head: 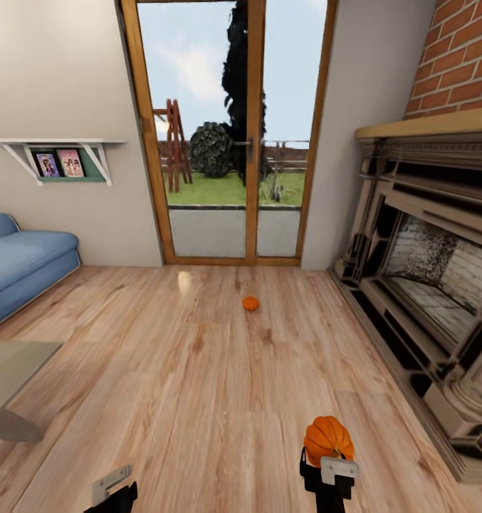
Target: Place each of the two pumpkins and all three candles from the living room inside a cabinet in the living room (use any cabinet), then make sure every cabinet is closed, and position the cauldron so it is next to a table in the living room.
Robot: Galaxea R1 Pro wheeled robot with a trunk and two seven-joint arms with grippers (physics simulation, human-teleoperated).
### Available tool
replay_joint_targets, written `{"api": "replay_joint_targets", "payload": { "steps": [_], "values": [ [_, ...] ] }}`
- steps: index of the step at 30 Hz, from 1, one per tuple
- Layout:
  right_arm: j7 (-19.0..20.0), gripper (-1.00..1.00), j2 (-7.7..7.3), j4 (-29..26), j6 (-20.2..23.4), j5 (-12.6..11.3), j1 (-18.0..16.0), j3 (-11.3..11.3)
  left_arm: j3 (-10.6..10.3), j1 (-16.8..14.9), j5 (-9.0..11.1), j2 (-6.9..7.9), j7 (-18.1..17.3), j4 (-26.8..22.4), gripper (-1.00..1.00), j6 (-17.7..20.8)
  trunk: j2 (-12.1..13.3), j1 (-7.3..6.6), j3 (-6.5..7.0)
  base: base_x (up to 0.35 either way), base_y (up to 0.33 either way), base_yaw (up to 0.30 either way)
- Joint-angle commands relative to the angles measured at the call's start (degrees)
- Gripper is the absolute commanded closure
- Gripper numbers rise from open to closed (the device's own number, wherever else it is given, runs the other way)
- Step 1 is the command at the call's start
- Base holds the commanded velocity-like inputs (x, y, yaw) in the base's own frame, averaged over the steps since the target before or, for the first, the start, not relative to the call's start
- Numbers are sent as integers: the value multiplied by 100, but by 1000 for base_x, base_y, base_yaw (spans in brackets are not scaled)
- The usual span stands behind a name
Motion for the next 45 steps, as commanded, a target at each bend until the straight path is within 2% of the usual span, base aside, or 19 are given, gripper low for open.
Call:
{"api": "replay_joint_targets", "payload": {
  "steps": [1,45],
  "values": [
    [-24,100,-1,1,-20,-20,-7,62,-49,-3,43,6,37,-8,-100,-21,-2,3,-5,331,0,0],
    [-24,100,-1,1,-19,-24,-6,59,-49,-3,43,-29,37,1,-100,-17,-2,3,-5,331,0,0]
  ]
}}
